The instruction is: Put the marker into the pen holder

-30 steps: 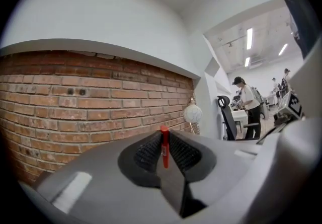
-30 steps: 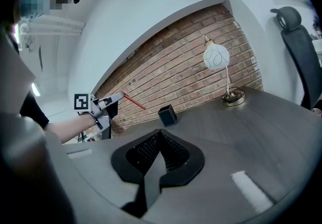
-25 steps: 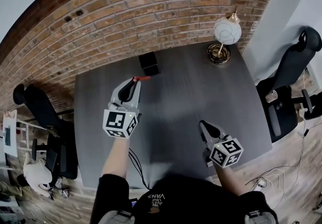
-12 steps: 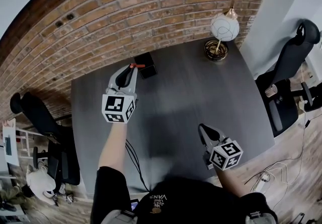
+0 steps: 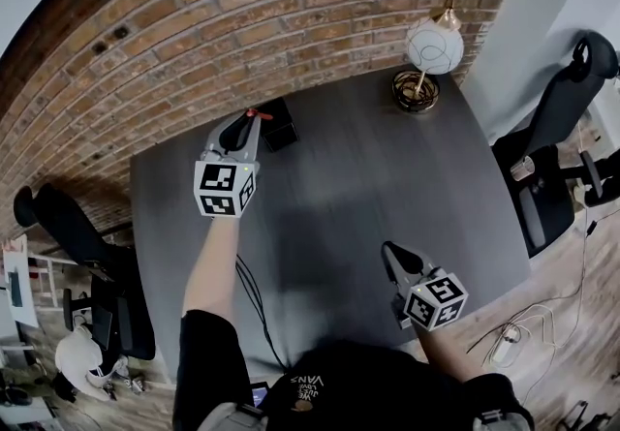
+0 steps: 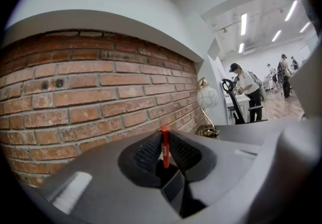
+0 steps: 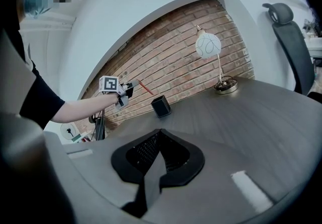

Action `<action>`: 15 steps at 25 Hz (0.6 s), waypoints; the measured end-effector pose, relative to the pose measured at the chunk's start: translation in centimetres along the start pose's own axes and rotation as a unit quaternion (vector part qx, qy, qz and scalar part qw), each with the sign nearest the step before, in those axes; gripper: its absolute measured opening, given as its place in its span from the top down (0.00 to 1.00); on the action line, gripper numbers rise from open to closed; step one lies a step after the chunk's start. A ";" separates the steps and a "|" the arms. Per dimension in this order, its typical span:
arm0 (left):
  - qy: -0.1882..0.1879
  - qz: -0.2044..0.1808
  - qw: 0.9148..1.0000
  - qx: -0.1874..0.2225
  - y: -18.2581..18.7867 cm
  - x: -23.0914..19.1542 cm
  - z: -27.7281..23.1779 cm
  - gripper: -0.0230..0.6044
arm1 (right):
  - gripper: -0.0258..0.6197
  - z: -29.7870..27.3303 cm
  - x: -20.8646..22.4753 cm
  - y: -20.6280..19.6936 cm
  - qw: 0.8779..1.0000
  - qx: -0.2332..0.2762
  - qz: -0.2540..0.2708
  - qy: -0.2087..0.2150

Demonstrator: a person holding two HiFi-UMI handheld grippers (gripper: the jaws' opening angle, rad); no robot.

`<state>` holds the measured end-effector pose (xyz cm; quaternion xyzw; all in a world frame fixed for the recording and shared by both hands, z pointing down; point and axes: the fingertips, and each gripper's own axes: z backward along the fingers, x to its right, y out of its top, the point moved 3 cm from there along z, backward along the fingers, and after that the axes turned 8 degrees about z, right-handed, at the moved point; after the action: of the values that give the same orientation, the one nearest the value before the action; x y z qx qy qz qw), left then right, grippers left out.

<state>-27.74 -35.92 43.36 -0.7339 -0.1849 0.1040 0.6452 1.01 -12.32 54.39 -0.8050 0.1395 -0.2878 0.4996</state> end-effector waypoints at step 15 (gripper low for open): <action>0.013 0.032 0.997 -0.071 -6.8 -1.0 -3.7 0.81 | 0.96 -0.8 1.4 -0.9 1.000 -0.017 -0.007 -0.008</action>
<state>-28.18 -39.00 50.56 -0.7846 -0.1600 0.1012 0.5904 1.55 -13.21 55.87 -0.8164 0.1347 -0.2828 0.4850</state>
